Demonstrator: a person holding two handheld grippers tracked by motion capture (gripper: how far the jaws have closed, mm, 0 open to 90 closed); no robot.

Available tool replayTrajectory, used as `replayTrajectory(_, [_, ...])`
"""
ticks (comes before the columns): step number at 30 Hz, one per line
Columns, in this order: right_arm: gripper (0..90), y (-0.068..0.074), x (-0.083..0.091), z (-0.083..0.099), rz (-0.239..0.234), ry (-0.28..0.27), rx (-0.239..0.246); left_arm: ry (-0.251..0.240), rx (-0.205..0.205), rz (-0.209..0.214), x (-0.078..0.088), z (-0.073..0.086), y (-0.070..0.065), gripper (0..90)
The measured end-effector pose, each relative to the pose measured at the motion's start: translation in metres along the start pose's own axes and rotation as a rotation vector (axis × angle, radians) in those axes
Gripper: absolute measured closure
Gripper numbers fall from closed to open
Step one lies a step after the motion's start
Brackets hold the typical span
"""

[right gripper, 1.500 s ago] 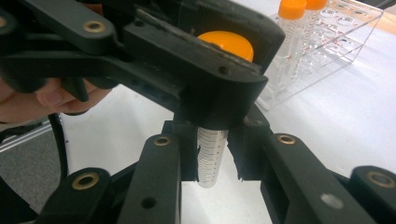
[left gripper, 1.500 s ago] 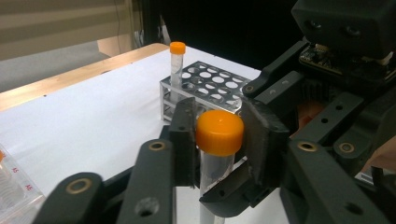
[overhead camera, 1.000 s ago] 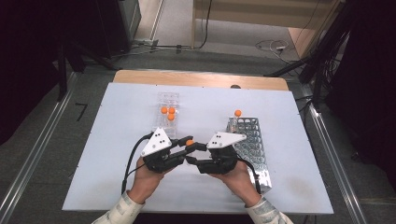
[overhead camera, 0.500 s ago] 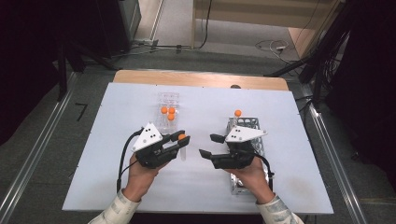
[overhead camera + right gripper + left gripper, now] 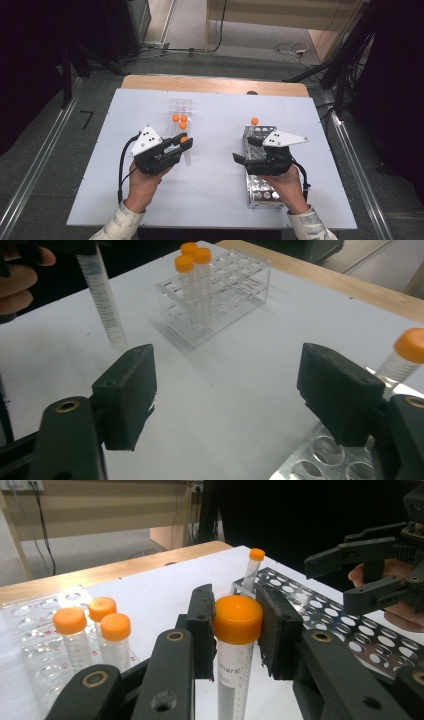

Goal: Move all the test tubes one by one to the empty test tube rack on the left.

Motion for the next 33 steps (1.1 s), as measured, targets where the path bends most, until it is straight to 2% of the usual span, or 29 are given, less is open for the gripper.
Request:
replayTrajectory(6, [21.7,-0.009,0.006,0.003,0.044,-0.009,-0.009,-0.011,0.008,-0.053,0.006,-0.004,0.007,69.9])
replayTrajectory(15, [21.7,-0.014,0.014,0.001,0.058,-0.032,-0.020,-0.030,0.008,-0.118,0.010,-0.012,0.022,69.9])
replayTrajectory(25, [22.0,-0.017,0.019,0.001,0.068,-0.048,-0.029,-0.038,0.015,-0.162,0.002,-0.020,0.038,69.9])
replayTrajectory(33, [22.5,-0.018,0.021,0.001,0.069,-0.054,-0.028,-0.045,-0.012,-0.207,-0.006,-0.031,0.050,69.9])
Point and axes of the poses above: each handheld gripper's, and its own axes: x roughly backward along the jaws, z roughly out of its underside, y roughly to its left, the point moved 1 cm from there along -x, roughly forward along the jaws, and after that the axes turned 4 degrees about z, right-handed, at the moved point
